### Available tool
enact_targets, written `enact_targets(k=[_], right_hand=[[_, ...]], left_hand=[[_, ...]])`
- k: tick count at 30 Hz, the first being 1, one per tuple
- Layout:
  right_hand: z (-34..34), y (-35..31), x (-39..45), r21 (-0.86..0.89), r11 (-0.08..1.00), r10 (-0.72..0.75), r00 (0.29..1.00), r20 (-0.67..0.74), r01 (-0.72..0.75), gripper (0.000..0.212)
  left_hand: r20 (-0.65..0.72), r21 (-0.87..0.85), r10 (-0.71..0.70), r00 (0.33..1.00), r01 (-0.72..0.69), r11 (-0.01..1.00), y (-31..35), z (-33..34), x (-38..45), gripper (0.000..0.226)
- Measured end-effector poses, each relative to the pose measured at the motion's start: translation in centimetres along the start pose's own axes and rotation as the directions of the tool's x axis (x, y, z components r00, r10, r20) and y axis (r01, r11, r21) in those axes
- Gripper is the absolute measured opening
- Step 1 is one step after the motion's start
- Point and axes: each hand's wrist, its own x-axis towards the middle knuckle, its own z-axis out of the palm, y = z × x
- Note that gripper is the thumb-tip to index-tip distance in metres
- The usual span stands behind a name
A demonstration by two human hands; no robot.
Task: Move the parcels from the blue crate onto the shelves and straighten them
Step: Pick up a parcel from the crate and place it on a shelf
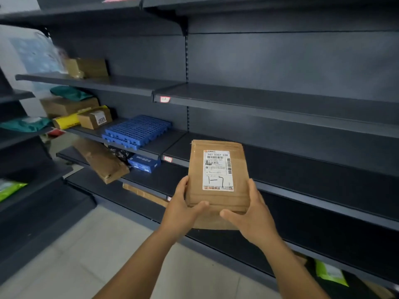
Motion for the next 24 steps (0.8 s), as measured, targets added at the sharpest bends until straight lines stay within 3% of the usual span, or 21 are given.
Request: enact_targets(k=[9,17,24], right_hand=[[7.2,-3.9,13.2,-0.044,0.999,0.025,0.996,0.085,-0.021,0.119],[13.3,-6.4,22.7,-0.014,0.986,0.166,0.985,0.053,-0.166,0.113],[16.0,-7.2,28.7,-0.035,0.980,0.197,0.980,0.002,-0.196,0.069]], left_hand=[[0.140,0.031,-0.046,0.989,0.042,0.999,-2.8,-5.9,14.5,0.103],[0.222,0.226,-0.063,0.973,0.011,0.974,-4.5,-10.5,27.1,0.105],[0.240,0.266,-0.062,0.969,-0.004,0.964,-6.7,-11.0,34.8,0.093]])
